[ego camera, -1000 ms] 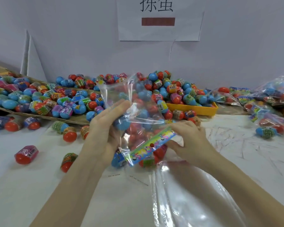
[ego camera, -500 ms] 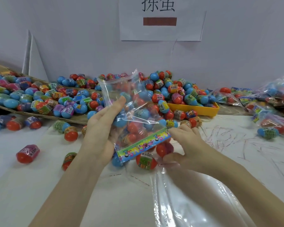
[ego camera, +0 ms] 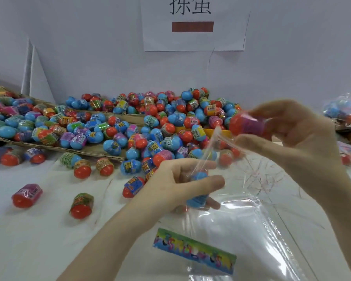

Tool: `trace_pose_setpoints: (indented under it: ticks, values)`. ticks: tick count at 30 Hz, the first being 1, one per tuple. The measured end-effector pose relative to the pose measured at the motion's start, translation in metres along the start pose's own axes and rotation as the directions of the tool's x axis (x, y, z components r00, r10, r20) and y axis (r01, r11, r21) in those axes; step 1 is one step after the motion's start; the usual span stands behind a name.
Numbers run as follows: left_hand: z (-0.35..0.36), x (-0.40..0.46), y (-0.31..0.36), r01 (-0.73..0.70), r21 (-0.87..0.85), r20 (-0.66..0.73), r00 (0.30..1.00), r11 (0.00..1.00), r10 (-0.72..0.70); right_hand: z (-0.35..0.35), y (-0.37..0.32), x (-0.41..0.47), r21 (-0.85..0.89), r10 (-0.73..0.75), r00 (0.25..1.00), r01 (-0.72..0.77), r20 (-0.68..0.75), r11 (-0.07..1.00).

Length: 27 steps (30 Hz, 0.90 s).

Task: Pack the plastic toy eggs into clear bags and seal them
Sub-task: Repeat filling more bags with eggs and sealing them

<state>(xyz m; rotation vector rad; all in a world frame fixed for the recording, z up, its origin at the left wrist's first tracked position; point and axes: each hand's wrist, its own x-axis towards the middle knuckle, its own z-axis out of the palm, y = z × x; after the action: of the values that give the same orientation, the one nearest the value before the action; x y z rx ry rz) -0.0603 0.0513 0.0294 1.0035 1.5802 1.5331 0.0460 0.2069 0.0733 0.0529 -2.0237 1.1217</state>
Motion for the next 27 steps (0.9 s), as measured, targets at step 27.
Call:
trace_pose_setpoints:
  ticks: [27]
  values:
    - [-0.005, 0.001, -0.001, -0.025, -0.086, -0.007, 1.000, 0.996, 0.024, -0.012, 0.003, -0.004, -0.144, 0.300, 0.734, -0.269, 0.609, 0.952]
